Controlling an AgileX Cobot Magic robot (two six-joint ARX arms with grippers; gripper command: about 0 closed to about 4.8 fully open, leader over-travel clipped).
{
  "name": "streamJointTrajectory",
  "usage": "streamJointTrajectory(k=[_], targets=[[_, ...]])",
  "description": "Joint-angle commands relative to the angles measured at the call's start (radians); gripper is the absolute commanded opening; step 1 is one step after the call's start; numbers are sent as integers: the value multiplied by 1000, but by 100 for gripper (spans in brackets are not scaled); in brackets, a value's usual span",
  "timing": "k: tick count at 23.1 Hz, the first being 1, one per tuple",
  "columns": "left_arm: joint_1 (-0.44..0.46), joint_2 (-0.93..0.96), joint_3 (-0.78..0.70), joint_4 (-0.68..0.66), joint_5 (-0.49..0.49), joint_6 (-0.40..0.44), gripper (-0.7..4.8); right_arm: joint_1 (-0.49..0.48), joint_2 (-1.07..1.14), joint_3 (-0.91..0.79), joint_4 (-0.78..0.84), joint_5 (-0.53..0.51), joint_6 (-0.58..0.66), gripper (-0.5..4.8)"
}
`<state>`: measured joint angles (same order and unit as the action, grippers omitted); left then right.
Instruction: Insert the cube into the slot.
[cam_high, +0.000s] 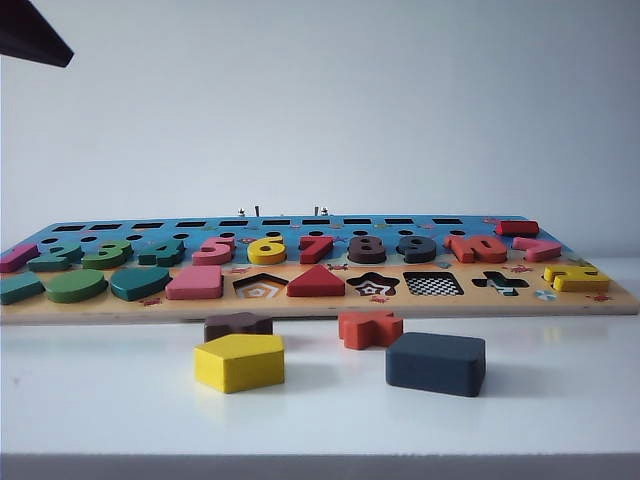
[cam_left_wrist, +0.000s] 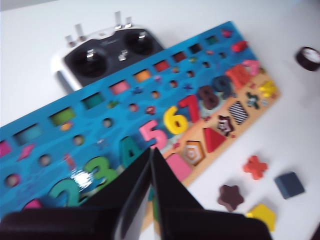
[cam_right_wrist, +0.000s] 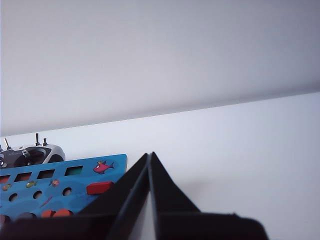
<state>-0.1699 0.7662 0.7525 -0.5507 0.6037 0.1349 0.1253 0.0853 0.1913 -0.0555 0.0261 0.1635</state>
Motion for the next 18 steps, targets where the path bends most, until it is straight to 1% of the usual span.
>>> streamJointTrajectory(k=[1, 4, 9, 10, 13, 17, 18], targets=[[-43, 53, 76, -66, 113, 68, 17, 29, 104, 77, -16, -1, 27, -5], [-84, 93, 131, -121, 158, 87, 17, 77, 183, 137, -81, -37, 27, -5], [-191, 149, 183, -137, 157, 87, 17, 184, 341, 255, -208, -172, -10, -5], [-233, 162, 190, -141, 154, 87, 17, 231, 400, 301, -262, -216, -49, -5], [-305, 175, 193, -163, 150, 86, 17, 315, 499, 373, -354, -257, -134, -5], [-343, 185, 193, -209, 150, 85, 17, 402, 587, 440, -451, -269, -249, -5], [-352, 189, 193, -222, 152, 85, 17, 445, 625, 472, -497, -269, -325, -5]])
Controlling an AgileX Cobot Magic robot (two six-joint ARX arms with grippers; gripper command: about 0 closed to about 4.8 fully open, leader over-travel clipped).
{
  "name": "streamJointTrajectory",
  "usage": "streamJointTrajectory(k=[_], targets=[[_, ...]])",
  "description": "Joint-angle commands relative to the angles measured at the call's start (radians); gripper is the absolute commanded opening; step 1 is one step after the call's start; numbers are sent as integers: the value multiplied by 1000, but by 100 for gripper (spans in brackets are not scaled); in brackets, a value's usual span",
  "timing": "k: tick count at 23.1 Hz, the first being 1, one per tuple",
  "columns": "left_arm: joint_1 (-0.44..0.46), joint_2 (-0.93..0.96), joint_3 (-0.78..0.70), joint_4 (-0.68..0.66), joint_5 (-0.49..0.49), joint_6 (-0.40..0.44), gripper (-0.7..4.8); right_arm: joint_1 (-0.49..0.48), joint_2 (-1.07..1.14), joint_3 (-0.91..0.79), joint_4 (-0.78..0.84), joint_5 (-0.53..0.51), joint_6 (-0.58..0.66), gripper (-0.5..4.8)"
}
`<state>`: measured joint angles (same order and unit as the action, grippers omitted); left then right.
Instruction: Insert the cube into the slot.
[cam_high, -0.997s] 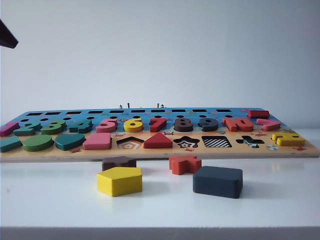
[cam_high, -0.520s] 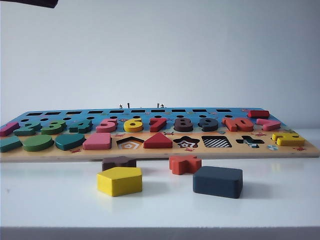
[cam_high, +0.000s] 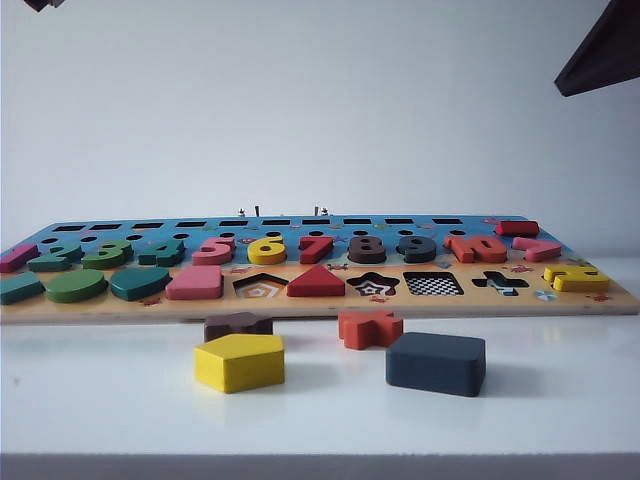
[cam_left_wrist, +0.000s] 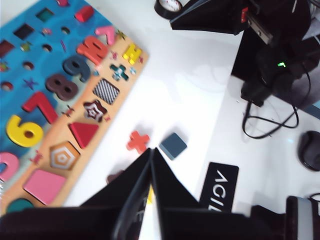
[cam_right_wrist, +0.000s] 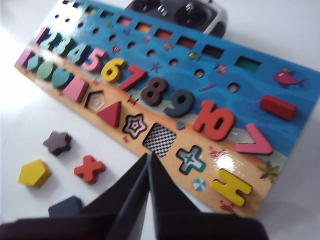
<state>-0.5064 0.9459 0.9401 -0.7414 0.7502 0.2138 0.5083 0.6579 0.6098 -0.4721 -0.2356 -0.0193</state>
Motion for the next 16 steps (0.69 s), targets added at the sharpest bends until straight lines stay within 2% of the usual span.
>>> streamJointTrajectory(k=[1, 5, 6, 7, 8, 13, 15, 16], targets=[[-21, 13, 5, -37, 5, 6, 17, 96, 82, 79, -116, -7, -202, -5], [-21, 22, 5, -37, -3, 17, 17, 158, 134, 127, -166, -7, -305, 2], [-21, 23, 5, -37, -3, 37, 17, 183, 156, 146, -186, -8, -337, 36], [-20, 23, 5, -38, -3, 52, 17, 200, 173, 163, -206, -8, -352, 106], [-20, 23, 5, -39, -3, 58, 17, 205, 181, 170, -215, -8, -352, 154], [-8, 23, 5, -87, -18, 79, 17, 211, 217, 182, -246, -8, -352, 362], [-3, 24, 4, -111, -18, 94, 17, 211, 232, 182, -262, -8, -372, 379], [-1, 24, 4, -122, -18, 113, 17, 217, 246, 182, -290, -8, -428, 378]])
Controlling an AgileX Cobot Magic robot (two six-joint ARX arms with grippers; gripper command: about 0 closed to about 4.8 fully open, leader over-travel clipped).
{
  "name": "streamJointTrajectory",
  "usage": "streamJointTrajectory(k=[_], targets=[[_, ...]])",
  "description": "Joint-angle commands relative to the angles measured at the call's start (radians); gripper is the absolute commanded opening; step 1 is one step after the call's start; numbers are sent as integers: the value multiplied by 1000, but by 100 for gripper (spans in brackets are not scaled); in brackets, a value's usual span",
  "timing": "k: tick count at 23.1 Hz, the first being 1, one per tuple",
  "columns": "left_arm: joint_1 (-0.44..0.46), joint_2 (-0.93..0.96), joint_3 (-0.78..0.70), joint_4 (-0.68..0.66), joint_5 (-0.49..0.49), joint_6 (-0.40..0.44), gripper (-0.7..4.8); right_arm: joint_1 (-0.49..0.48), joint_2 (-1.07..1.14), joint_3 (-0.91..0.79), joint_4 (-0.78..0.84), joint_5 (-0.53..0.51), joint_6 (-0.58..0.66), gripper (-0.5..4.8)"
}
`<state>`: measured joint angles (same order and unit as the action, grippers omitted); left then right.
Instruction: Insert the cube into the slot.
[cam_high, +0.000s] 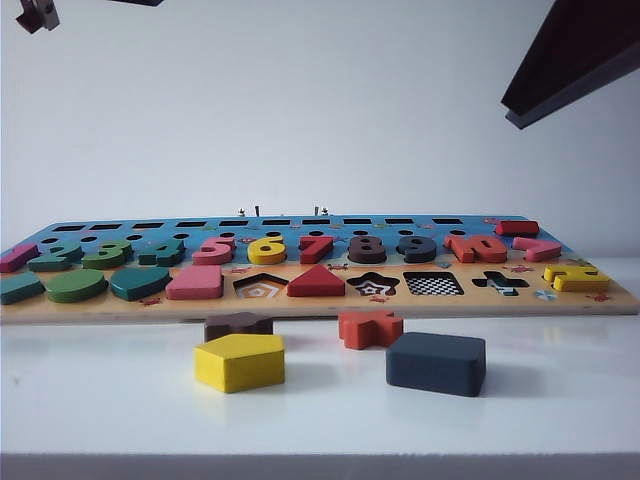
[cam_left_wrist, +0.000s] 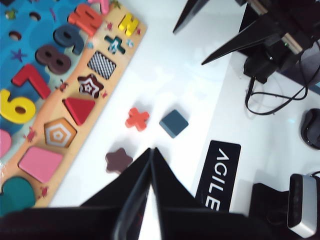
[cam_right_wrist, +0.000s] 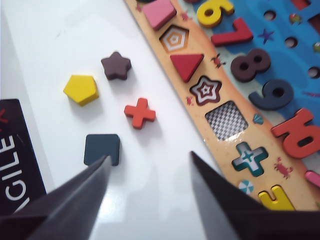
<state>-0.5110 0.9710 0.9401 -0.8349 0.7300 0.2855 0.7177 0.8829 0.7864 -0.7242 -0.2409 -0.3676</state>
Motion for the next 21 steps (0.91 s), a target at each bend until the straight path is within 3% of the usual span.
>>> streamJointTrajectory(k=[1, 6, 9, 15, 21], targets=[[4, -1, 4, -30, 2, 42, 17, 14, 29, 5, -51, -5, -99, 378], [24, -1, 3, -31, 3, 64, 17, 105, 84, 6, -69, -16, -60, 378], [56, -1, 3, -31, 3, 66, 17, 196, 148, 10, -55, 49, 97, 375], [79, -2, -16, -24, 2, 92, 17, 274, 204, 10, 66, 155, 396, 363], [79, -4, -28, -16, -25, 91, 17, 326, 249, 9, 115, 171, 415, 363]])
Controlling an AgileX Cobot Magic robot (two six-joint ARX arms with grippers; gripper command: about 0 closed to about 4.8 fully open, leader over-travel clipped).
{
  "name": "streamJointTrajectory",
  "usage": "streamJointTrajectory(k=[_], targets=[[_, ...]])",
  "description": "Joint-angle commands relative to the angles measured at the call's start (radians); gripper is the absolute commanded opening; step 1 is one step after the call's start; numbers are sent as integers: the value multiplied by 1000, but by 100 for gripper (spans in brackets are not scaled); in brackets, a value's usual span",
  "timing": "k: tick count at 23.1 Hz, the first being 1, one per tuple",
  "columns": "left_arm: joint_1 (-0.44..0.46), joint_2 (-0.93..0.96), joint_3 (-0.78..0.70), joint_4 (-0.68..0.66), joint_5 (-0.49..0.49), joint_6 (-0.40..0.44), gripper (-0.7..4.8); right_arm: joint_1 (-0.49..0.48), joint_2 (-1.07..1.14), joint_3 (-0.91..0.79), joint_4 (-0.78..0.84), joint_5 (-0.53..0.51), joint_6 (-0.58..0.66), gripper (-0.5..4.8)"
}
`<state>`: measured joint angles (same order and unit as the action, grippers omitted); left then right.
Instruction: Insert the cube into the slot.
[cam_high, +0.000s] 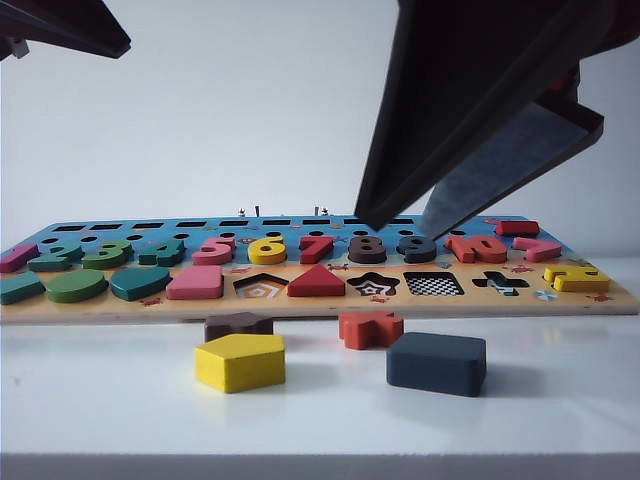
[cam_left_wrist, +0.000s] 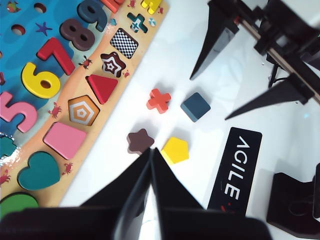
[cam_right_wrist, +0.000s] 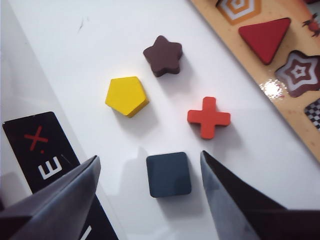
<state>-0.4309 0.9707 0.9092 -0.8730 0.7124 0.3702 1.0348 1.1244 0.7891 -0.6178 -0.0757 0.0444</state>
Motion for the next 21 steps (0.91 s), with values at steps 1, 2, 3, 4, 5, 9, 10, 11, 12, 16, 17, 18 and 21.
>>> streamJointTrajectory(k=[1, 2, 3, 4, 5, 9, 10, 11, 12, 16, 17, 18, 21], targets=[[-1, -4, 3, 24, -11, 5, 17, 14, 17, 7, 9, 6, -7, 363], [-1, -3, 3, 27, -16, 3, 17, 14, 27, 6, 6, 11, -35, 363], [-1, -3, 3, 29, -18, 3, 17, 15, 34, 6, 3, 22, -52, 364], [-1, -3, 3, 32, -17, 4, 17, 13, 41, 6, -5, 33, -82, 364], [-1, -3, 3, 34, -17, 4, 18, 13, 48, 5, -7, 36, -101, 364], [-2, -3, 3, 37, -17, 4, 17, 13, 55, -10, -10, 52, -143, 364], [-2, -4, 3, 37, -17, 3, 17, 13, 61, -20, -10, 54, -149, 364], [-2, -4, 3, 37, -17, 3, 17, 13, 64, -26, -11, 62, -150, 364], [-2, -4, 3, 37, -17, 3, 17, 13, 65, -29, -11, 63, -150, 364], [-2, -3, 3, 38, -17, 4, 17, 13, 68, -36, -11, 78, -149, 364], [-2, -3, 3, 37, -17, 4, 17, 13, 68, -36, -10, 80, -149, 363], [-2, -3, 3, 37, -17, 4, 17, 13, 69, -36, -8, 80, -146, 363], [-2, -3, 3, 38, -17, 4, 17, 13, 77, -36, -7, 80, -146, 363]])
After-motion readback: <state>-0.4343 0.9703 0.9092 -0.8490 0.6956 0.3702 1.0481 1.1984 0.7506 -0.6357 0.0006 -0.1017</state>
